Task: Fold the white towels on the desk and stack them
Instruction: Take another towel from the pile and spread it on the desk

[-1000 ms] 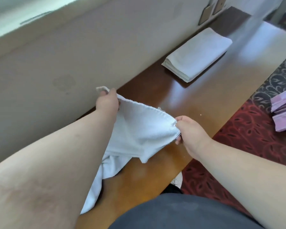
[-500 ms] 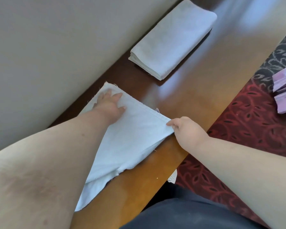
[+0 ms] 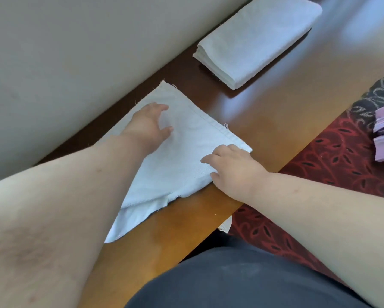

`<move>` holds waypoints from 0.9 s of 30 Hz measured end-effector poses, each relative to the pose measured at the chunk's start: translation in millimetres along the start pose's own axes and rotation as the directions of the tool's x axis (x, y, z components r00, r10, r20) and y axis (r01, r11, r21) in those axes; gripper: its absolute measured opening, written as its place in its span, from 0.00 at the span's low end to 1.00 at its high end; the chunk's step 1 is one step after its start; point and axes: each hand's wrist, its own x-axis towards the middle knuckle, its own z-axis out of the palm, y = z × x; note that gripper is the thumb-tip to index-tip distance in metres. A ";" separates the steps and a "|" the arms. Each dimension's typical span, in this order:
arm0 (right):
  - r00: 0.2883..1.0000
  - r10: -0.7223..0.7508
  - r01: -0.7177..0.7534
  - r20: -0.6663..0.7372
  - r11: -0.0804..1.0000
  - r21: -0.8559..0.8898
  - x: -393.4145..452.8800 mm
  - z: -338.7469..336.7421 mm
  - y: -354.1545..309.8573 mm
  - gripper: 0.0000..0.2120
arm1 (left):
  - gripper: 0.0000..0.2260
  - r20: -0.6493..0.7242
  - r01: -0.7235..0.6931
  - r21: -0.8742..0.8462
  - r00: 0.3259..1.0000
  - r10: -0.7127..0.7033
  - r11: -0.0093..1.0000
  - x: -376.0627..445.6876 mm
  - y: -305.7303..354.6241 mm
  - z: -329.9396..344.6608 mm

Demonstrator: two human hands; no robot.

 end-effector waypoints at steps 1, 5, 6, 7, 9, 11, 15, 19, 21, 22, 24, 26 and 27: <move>0.995 -0.081 0.082 0.051 0.996 -0.028 -0.9 5.5 -11.6 0.25 | 0.26 -0.014 0.008 -0.012 1.000 -0.008 1.000 -22.0 -10.4 1.6; 0.972 -0.103 0.146 0.210 0.969 -0.200 -7.9 30.7 -36.6 0.26 | 0.20 -0.120 0.087 -0.138 0.987 -0.104 0.987 -117.2 -70.7 4.8; 0.981 -0.062 0.100 0.186 0.974 -0.205 -7.9 33.1 -40.5 0.25 | 0.19 -0.155 0.107 -0.144 0.979 -0.129 0.984 -138.6 -89.0 3.9; 0.987 -0.021 0.054 0.158 0.976 -0.212 -7.0 34.2 -45.2 0.23 | 0.18 -0.179 0.130 -0.147 0.971 -0.156 0.981 -157.6 -107.6 2.4; 0.989 0.079 -0.043 0.122 0.962 -0.270 -3.6 33.8 -62.5 0.21 | 0.18 -0.176 0.190 -0.164 0.960 -0.219 0.968 -190.0 -145.1 -2.8; 0.975 0.186 -0.130 0.121 0.921 -0.368 0.0 35.9 -93.0 0.19 | 0.18 -0.128 0.259 -0.158 0.952 -0.280 0.953 -220.2 -181.9 -9.2; 0.964 0.221 -0.143 0.145 0.898 -0.416 -8.4 57.0 -178.1 0.21 | 0.18 -0.062 0.320 -0.078 0.944 -0.325 0.944 -274.8 -234.6 -14.3; 0.988 0.141 -0.113 0.062 0.936 -0.334 -21.3 89.2 -264.2 0.22 | 0.26 0.157 0.423 -0.105 0.900 -0.405 0.900 -308.7 -253.8 -6.0; 0.983 0.134 -0.100 0.127 0.964 -0.247 -25.3 105.5 -296.6 0.20 | 0.31 0.280 0.419 -0.070 0.879 -0.385 0.905 -319.0 -254.6 1.0; 0.973 0.140 -0.100 0.182 0.972 -0.210 -26.8 113.4 -308.9 0.20 | 0.32 0.292 0.399 -0.041 0.882 -0.371 0.916 -321.5 -254.8 4.1; 0.953 0.158 -0.118 0.258 0.979 -0.165 -29.1 124.9 -327.0 0.23 | 0.29 0.295 0.357 0.048 0.887 -0.355 0.933 -320.6 -255.7 5.1; 0.951 0.183 -0.150 0.250 0.978 -0.145 -29.7 130.6 -335.8 0.26 | 0.21 0.323 0.313 0.145 0.882 -0.344 0.939 -317.3 -256.7 3.0; 0.951 0.196 -0.165 0.238 0.976 -0.145 -29.1 131.5 -337.8 0.27 | 0.17 0.336 0.281 0.175 0.884 -0.326 0.944 -315.6 -257.6 2.4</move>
